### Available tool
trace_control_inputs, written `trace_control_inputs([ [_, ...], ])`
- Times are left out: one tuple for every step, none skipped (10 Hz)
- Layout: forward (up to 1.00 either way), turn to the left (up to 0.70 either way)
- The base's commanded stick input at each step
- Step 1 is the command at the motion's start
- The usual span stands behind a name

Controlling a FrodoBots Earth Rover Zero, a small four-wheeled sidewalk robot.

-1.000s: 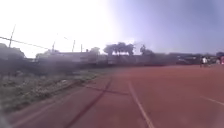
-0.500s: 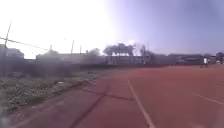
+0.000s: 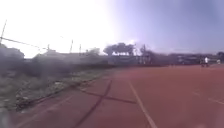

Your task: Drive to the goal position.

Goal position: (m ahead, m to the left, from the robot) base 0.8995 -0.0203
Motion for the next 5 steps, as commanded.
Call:
trace_control_inputs([
  [0.50, 0.00],
  [0.50, 0.00],
  [0.50, 0.00],
  [0.50, 0.00],
  [0.50, 0.00],
])
